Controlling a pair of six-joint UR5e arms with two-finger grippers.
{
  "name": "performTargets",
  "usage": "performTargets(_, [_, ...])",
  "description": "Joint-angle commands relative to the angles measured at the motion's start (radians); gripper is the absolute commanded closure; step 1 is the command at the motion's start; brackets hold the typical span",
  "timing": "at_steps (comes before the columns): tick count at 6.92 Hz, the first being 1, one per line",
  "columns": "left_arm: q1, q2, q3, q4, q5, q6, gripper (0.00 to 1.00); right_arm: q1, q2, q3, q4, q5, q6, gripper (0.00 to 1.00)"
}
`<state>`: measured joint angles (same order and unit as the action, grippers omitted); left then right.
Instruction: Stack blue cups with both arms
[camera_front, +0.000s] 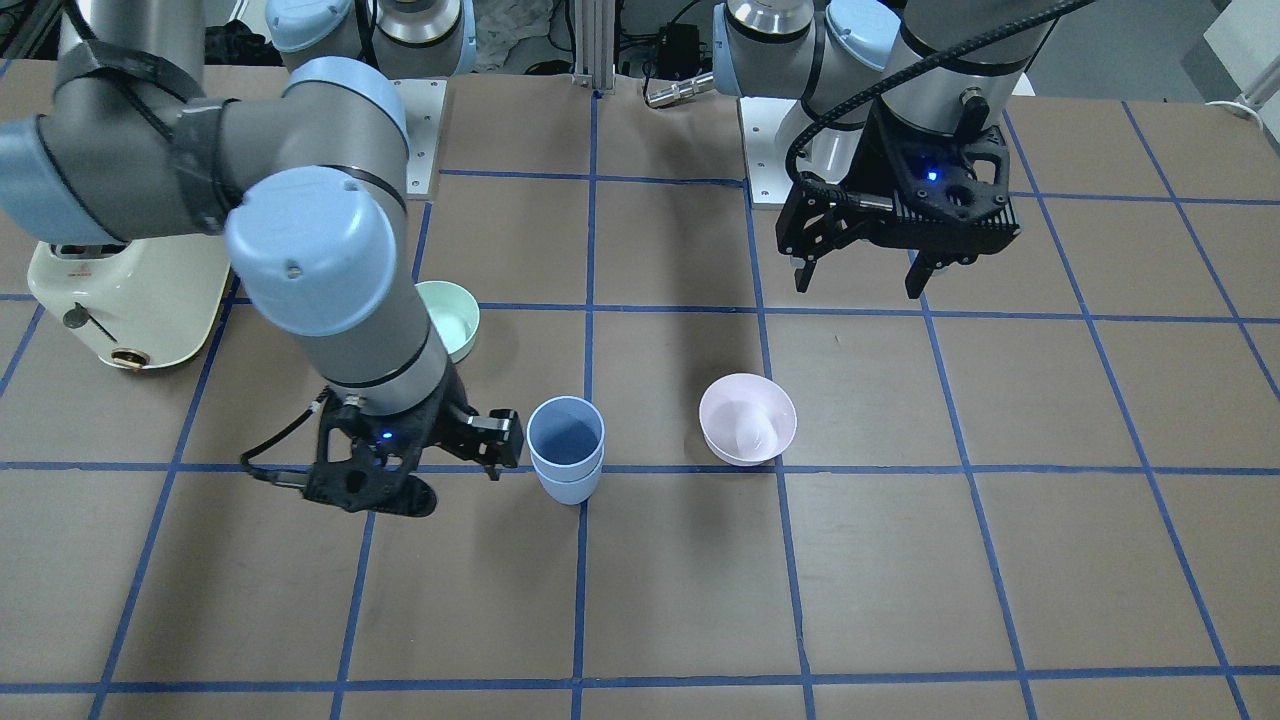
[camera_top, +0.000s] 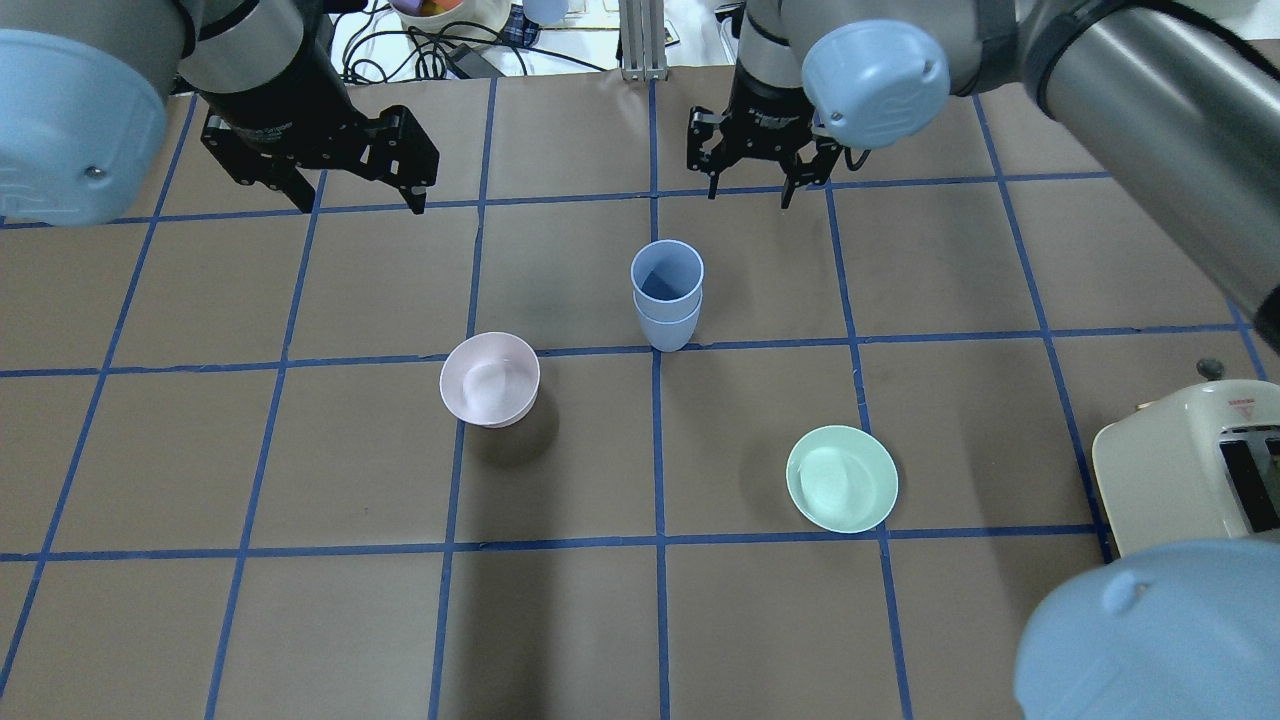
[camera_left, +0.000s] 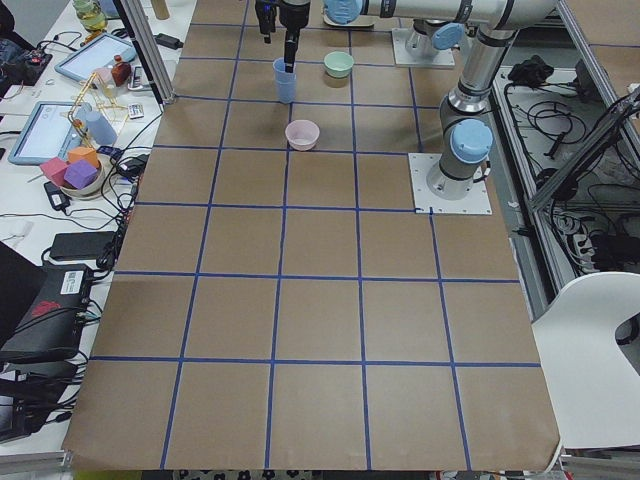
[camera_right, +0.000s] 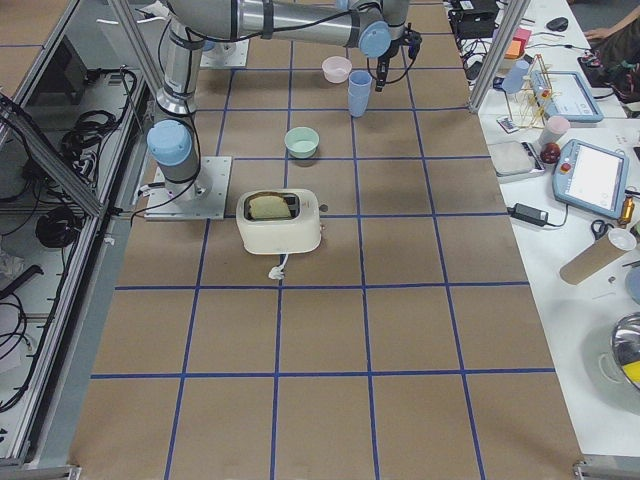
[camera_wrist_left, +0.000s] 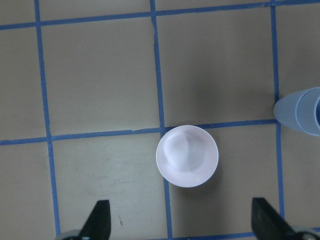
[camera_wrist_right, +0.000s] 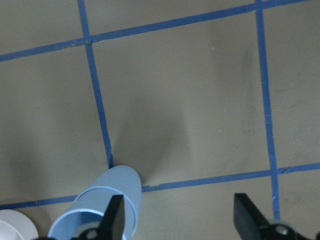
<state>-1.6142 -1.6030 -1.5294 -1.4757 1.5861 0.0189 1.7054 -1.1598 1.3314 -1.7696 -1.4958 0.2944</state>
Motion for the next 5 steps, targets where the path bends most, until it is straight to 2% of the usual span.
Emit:
performTargets(1, [0.0, 0.0, 0.0, 0.0, 0.0, -0.001, 0.0, -0.114, -0.058, -0.014, 0.129, -0.006, -0.248, 0.05])
performTargets(2, [0.0, 0.0, 0.0, 0.0, 0.0, -0.001, 0.0, -0.151, -0.125, -0.009, 0.139, -0.006, -0.289, 0.0])
performTargets(3, [-0.001, 0.002, 0.001, -0.008, 0.0, -0.011, 0.0, -0.155, -0.203, 0.024, 0.224, -0.012, -0.302, 0.0])
performTargets(5, [-0.001, 0.002, 0.002, -0.008, 0.0, -0.014, 0.0, -0.156, -0.378, 0.173, 0.253, -0.044, -0.362, 0.0])
